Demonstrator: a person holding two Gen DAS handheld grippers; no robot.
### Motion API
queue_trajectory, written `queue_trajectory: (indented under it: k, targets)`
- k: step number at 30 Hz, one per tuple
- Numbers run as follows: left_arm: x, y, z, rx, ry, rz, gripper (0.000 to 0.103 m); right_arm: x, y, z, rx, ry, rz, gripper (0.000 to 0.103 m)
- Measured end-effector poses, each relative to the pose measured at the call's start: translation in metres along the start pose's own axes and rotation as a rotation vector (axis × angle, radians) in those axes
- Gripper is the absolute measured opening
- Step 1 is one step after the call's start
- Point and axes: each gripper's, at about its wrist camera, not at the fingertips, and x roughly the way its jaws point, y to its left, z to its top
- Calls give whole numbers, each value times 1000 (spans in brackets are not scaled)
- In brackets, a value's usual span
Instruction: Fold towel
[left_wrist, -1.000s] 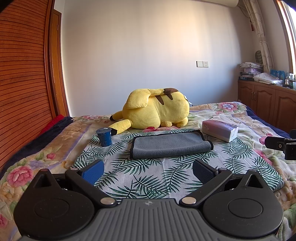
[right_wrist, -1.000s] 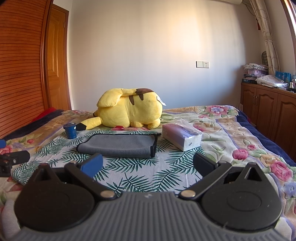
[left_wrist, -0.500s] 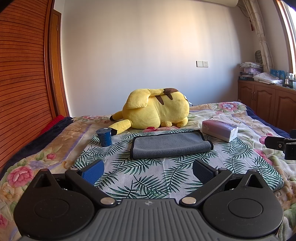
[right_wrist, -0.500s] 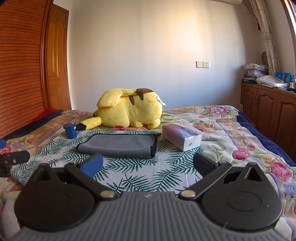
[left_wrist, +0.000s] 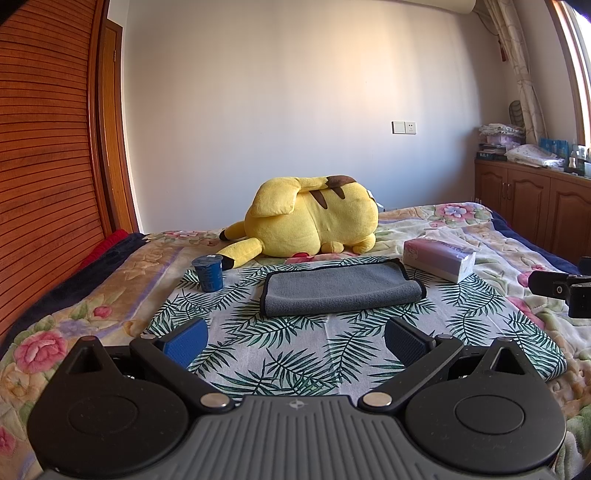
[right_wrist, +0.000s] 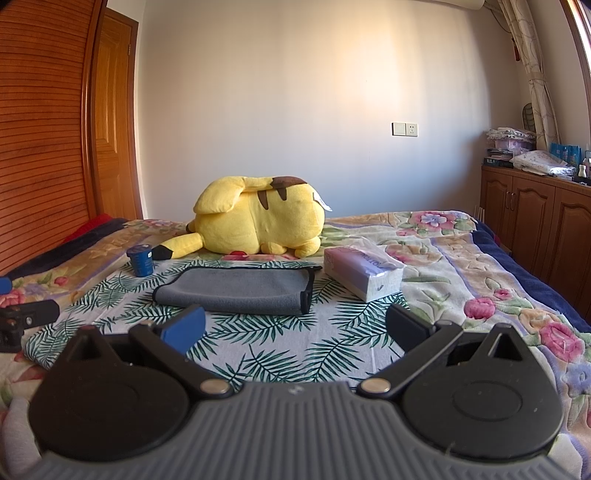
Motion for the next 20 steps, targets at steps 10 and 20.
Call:
queue_trajectory:
  k: [10, 20]
  targets:
    - [0, 1, 0, 2, -1, 3, 103, 0, 0, 0, 0, 0, 0, 103]
    - [0, 2, 1, 6, -1, 3, 103, 0, 0, 0, 0, 0, 0, 103]
